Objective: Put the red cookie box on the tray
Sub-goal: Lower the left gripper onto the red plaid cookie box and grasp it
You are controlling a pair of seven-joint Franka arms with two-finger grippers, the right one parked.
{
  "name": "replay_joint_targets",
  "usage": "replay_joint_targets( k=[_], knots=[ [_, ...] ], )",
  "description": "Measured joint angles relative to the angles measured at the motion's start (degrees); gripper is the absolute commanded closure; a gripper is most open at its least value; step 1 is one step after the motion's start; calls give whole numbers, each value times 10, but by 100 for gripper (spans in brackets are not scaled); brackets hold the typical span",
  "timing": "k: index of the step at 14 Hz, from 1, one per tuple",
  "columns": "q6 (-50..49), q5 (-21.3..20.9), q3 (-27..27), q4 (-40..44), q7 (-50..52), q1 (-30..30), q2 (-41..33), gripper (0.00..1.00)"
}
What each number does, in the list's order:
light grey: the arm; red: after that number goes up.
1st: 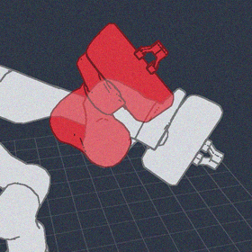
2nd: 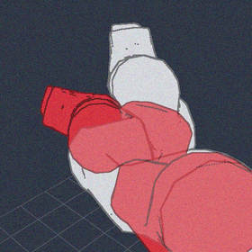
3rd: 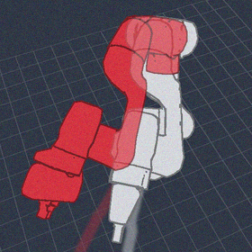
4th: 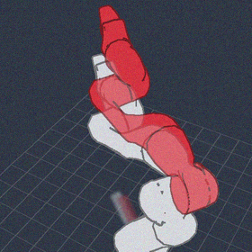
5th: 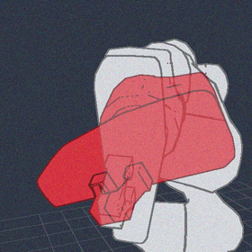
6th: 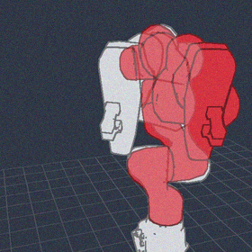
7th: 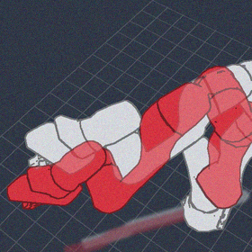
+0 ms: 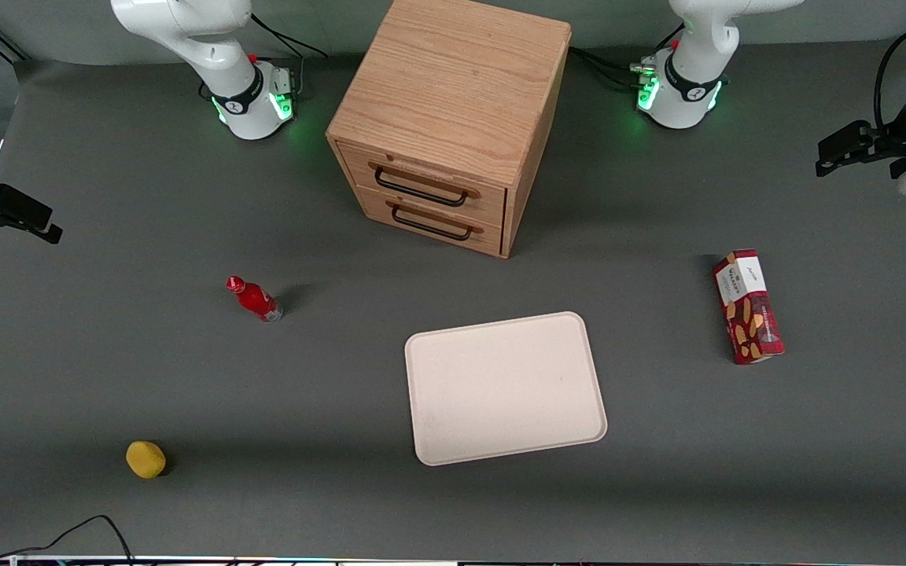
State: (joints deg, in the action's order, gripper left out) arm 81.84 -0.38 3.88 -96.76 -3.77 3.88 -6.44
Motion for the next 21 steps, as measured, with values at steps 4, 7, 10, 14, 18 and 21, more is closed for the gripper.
replay_joint_targets(
  k=[4,7,10,14,18,21],
  knots=[
    [-3,0,-1,6,-2,0,11,0],
    [16,-3,-12,3,-2,0,44,0],
    [126,-3,-25,-35,-4,1,125,0],
    [339,-6,-29,-152,-25,0,213,0],
    [517,-6,-55,-257,-69,2,238,80],
    [584,-5,-56,-296,-70,2,245,100]
  ],
)
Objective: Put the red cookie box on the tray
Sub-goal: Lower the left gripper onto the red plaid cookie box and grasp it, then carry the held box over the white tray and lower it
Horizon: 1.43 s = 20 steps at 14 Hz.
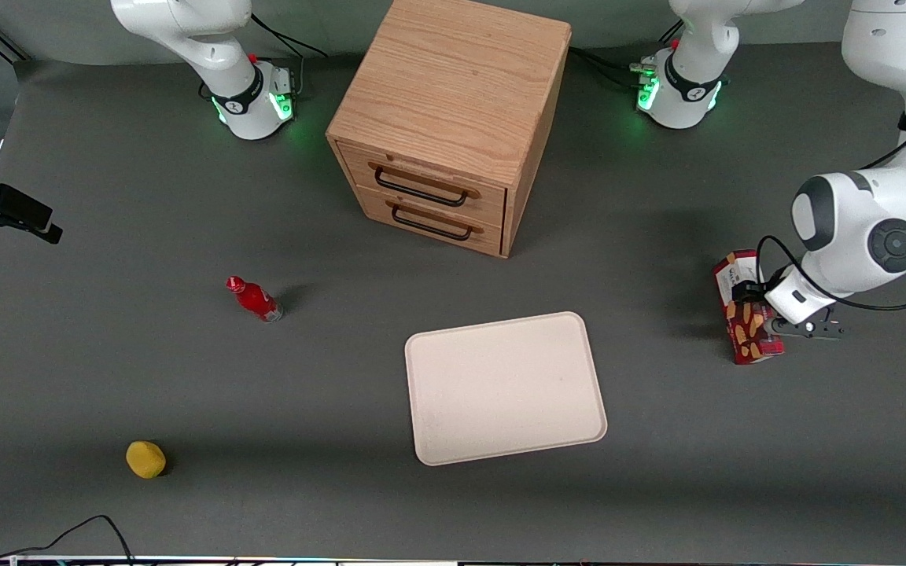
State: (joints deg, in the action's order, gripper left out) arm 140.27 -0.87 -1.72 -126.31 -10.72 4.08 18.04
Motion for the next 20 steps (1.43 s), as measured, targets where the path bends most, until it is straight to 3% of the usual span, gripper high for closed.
replay_joint_targets(
  k=[6,11,13,15,17,20],
  knots=[
    [-19,2,0,23,0,0,-8,100],
    [-340,5,30,252,39,-2,-54,100],
    [-458,7,62,363,104,-4,-61,100],
    [-512,12,116,428,205,-5,-60,100],
    [-508,14,184,438,309,-8,-47,100],
    [-405,0,265,436,423,-20,21,100]
  ],
)
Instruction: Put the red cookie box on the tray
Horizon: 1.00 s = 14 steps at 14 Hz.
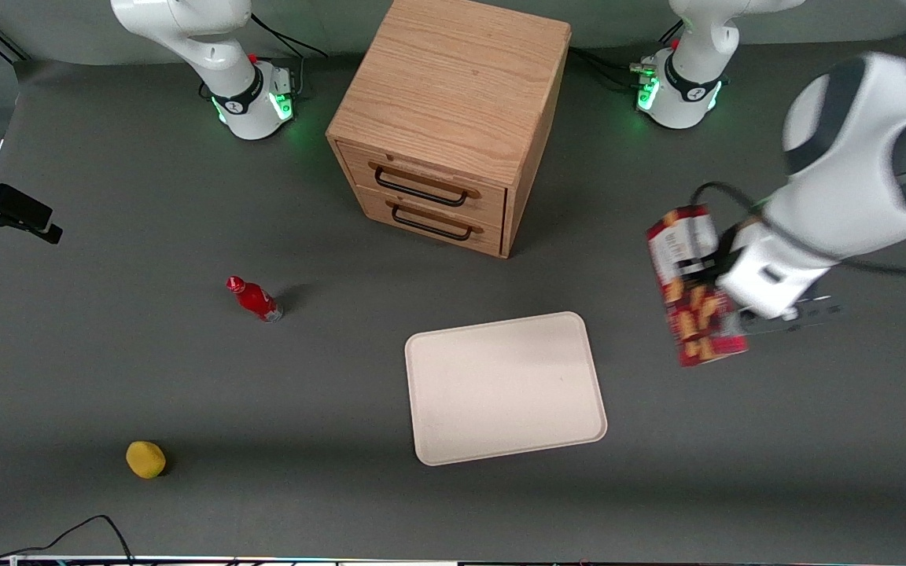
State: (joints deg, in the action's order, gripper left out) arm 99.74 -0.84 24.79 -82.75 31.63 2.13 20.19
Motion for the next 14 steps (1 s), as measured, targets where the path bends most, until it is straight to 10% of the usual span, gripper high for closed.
replay_joint_targets(
  k=[7,8,9,14],
  knots=[
    [265,-184,40,-31,115,-25,218,100],
    [292,-199,40,-41,125,-26,230,80],
    [309,-207,40,-49,130,-26,236,8],
    [306,-223,38,-57,132,-19,231,0]
  ],
)
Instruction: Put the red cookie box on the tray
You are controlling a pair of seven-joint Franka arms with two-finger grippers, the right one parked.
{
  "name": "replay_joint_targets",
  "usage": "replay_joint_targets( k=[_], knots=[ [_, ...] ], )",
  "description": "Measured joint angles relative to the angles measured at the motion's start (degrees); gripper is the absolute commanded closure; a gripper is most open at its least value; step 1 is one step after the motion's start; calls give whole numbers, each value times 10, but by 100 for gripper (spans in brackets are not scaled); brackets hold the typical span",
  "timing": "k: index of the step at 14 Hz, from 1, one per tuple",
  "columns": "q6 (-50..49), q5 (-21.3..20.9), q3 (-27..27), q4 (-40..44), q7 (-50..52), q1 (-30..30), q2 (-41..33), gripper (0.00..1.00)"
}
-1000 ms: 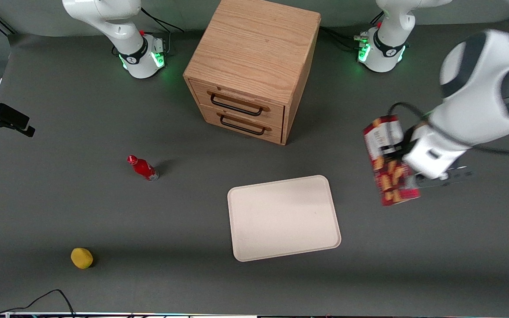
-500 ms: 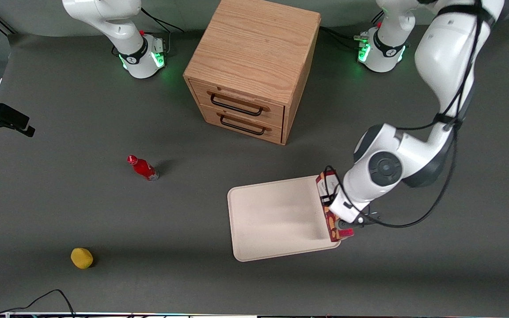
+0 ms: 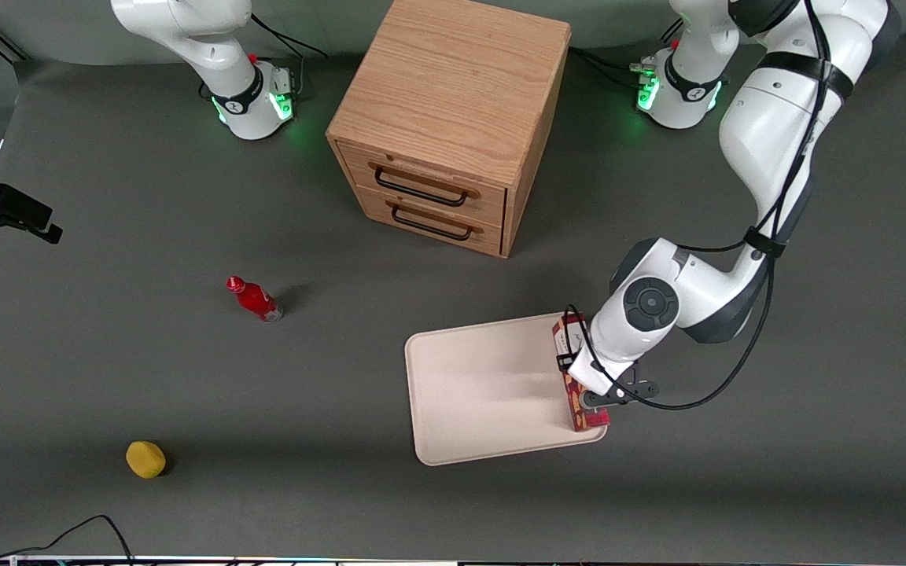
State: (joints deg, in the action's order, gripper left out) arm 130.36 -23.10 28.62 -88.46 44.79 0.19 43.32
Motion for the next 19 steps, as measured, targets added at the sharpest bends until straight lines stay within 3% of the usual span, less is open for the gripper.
replay_joint_targets(
  k=[3,7,11,15,19],
  knots=[
    [-75,4,1,7,-5,11,-37,0],
    [-237,67,-8,21,-48,15,-157,0],
    [-408,175,-120,24,-255,17,-309,0],
    [-500,208,-211,-3,-433,23,-406,0],
    [-500,227,-261,-62,-495,24,-448,0]
  ],
)
